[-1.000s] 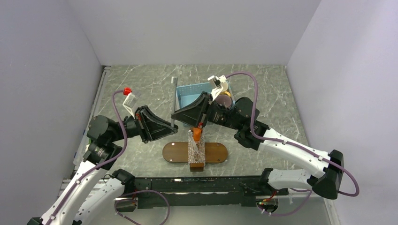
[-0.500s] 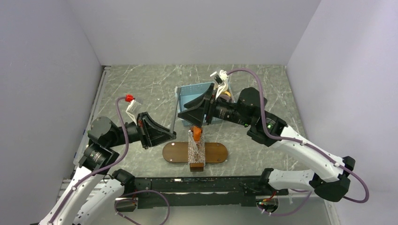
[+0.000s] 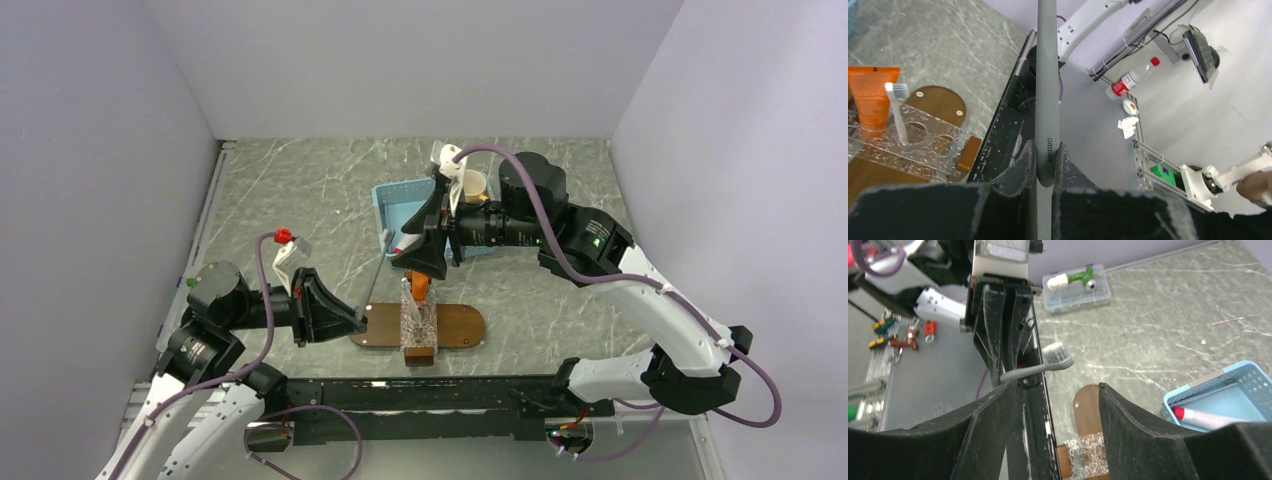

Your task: Prepare toiletry sets of a toothbrush and toothpaste on the tray

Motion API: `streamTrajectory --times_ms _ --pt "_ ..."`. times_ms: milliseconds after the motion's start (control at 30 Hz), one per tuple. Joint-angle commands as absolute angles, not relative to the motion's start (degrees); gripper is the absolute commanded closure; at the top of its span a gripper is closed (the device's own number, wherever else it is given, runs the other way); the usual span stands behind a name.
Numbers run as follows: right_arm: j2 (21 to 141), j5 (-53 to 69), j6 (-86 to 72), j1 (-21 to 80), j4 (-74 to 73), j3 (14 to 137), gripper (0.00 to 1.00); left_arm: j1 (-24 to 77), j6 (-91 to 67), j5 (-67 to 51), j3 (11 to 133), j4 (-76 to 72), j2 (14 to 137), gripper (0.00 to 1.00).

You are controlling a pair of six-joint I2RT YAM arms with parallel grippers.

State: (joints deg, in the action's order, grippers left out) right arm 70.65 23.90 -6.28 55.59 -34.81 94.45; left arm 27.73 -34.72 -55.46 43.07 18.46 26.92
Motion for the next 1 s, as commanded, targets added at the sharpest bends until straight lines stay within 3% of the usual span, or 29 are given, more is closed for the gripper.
streamTrajectory --times_ms 0,367,967 --pt "71.92 31.15 3.08 55.11 -46.53 100.54 0.35 27.83 -29.73 -61.61 43.06 23.07 25.13 1.00" --pt "73.91 44.58 6.51 55.06 -50.99 104.02 0.36 27.82 -24.30 -67.99 44.35 30.75 23.78 1.00" --pt "76.42 53.31 1.92 55.08 -44.21 100.37 0.60 27.86 -21.75 -70.90 43.45 31.95 22.92 1.00"
